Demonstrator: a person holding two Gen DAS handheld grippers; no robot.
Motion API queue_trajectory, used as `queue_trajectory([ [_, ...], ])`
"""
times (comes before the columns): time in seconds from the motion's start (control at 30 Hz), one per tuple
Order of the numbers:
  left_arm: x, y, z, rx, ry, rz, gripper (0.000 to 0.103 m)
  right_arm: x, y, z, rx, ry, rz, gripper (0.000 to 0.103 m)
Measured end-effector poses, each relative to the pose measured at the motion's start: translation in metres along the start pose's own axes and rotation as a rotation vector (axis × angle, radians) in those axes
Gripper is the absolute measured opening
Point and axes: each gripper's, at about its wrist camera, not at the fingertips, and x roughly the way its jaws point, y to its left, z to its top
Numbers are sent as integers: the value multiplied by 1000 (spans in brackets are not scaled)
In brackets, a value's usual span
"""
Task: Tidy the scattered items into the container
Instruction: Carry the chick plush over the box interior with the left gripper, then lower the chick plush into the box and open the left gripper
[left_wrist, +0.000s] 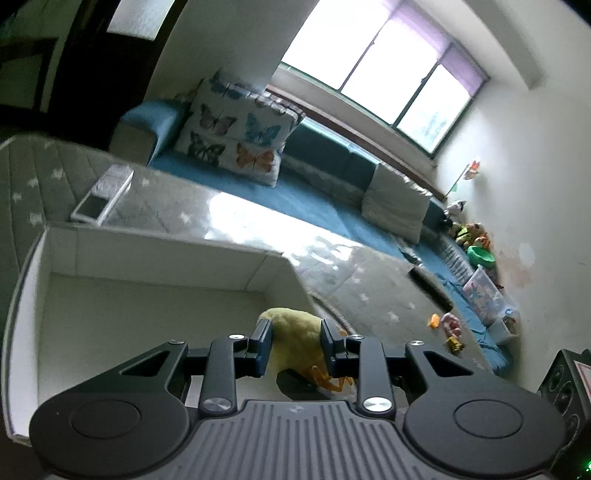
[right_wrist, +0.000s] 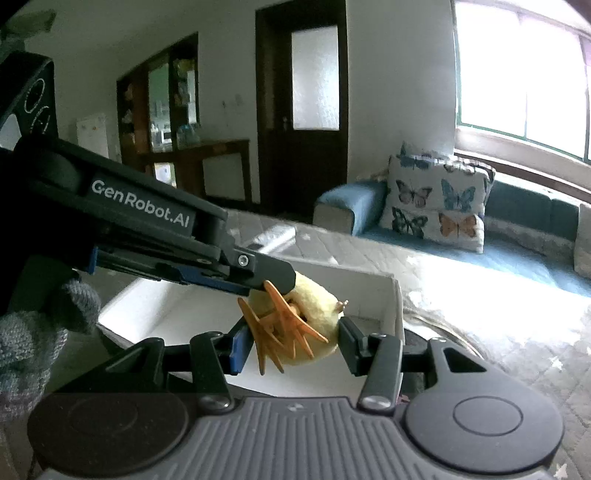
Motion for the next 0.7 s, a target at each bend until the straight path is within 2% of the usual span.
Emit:
queue_trajectory([
  [0.23, 21, 15, -3, -28, 53, 23, 31, 28, -9, -9, 25, 70, -12, 50],
  [0.63, -1, 13, -9, -13, 28, 38, 31, 11, -1, -13, 10, 35, -23, 52],
  [0.67, -5, 12, -10, -9, 23, 39, 31, 7, 0, -14, 8, 30, -23, 53],
  [0.7, -9, 10, -11, -6, 17, 39, 31, 3, 1, -15, 6, 25, -23, 59],
])
